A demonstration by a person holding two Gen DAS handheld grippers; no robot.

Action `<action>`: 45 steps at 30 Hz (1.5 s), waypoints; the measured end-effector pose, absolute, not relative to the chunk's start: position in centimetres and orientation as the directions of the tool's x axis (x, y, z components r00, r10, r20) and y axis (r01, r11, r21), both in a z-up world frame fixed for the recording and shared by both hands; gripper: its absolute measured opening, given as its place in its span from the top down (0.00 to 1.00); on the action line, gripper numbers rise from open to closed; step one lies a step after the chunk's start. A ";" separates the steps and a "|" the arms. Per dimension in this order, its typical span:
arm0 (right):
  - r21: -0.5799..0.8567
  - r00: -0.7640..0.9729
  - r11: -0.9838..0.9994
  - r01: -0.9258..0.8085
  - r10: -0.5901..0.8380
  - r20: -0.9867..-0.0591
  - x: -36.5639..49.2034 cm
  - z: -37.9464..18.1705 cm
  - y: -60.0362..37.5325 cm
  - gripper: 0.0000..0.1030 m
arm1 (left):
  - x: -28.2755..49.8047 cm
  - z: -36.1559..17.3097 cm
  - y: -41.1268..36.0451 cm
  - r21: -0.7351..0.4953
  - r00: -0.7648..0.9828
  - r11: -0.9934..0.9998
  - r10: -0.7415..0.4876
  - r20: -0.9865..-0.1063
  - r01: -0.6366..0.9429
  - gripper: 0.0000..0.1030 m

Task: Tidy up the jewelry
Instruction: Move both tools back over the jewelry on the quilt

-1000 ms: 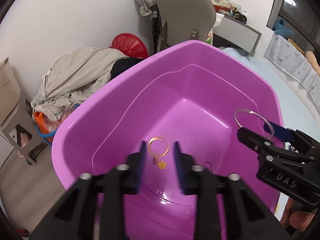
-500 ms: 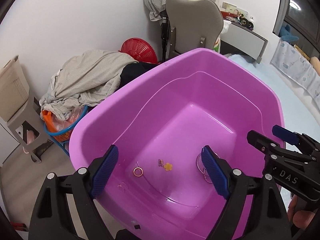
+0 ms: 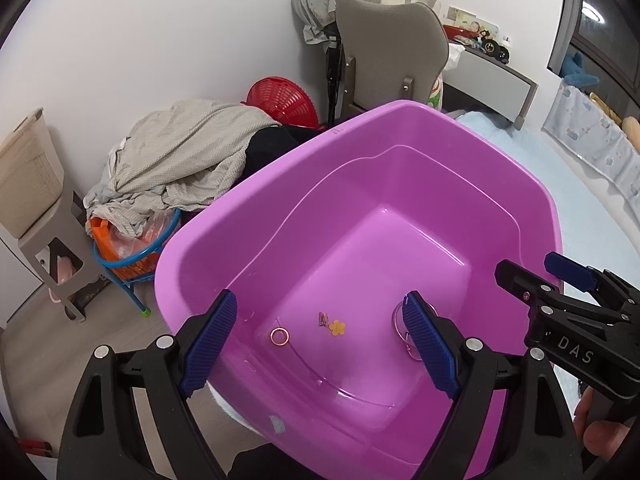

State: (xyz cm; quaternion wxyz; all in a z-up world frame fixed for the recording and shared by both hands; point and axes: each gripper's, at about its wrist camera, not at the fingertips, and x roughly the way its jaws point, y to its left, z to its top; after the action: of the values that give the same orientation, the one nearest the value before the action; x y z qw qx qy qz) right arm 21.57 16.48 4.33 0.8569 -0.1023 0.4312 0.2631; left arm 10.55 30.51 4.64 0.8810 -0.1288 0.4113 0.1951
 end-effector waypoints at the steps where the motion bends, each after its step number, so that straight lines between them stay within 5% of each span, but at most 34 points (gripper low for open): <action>1: 0.053 0.491 0.841 -0.538 0.364 -0.792 21.5 4.4 16.4 0.30 | 10.4 4.8 30.4 -0.065 0.587 0.891 0.239 -0.774 -0.449 0.19; 24: 0.083 0.537 0.862 -0.500 0.384 -0.751 16.4 6.3 10.7 0.29 | 6.1 7.6 27.0 -0.050 0.626 0.901 0.258 -0.736 -0.430 0.19; 45: 0.216 0.567 0.925 -0.313 0.365 -0.739 10.4 3.3 -2.2 0.29 | 2.4 7.6 19.5 -0.056 0.656 0.962 0.140 -0.742 -0.268 0.19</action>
State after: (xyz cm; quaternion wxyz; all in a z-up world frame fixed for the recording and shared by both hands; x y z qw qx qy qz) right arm 10.38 -2.21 3.33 0.8845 0.0303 0.4243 0.1916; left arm 2.44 19.52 7.63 0.9064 -0.0803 0.3990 0.1127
